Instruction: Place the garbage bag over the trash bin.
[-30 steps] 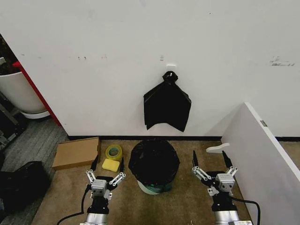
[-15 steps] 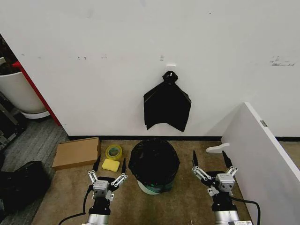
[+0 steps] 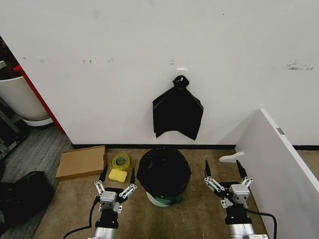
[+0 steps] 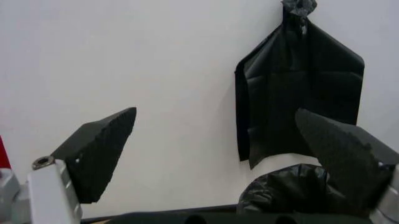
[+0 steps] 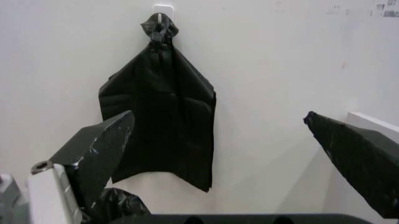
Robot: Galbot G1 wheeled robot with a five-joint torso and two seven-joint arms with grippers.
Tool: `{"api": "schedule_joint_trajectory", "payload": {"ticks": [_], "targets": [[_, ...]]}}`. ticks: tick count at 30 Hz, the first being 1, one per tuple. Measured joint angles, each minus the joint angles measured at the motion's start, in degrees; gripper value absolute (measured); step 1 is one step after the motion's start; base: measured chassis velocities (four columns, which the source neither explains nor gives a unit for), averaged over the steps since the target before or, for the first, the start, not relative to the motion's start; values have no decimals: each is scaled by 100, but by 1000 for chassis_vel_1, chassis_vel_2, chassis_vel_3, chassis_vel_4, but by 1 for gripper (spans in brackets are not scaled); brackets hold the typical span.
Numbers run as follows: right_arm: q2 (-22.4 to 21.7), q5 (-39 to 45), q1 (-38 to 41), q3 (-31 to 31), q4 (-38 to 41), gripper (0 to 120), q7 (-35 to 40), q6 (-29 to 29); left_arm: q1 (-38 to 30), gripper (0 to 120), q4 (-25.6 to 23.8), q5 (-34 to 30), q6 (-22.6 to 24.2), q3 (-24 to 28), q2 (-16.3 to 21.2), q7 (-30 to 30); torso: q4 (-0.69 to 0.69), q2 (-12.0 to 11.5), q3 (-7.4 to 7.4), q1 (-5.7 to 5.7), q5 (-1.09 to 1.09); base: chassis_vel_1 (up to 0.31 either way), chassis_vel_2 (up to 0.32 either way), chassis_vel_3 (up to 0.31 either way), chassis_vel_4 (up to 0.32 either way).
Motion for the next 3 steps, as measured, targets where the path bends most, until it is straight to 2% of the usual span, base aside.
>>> {"api": "schedule_joint_trajectory", "payload": {"ticks": [3], "targets": [[0,0,0,0,0,100,0,0,6,100,0,0,0,-2,-1,0,0,0,0,0,0,0,0,0,0]]}}
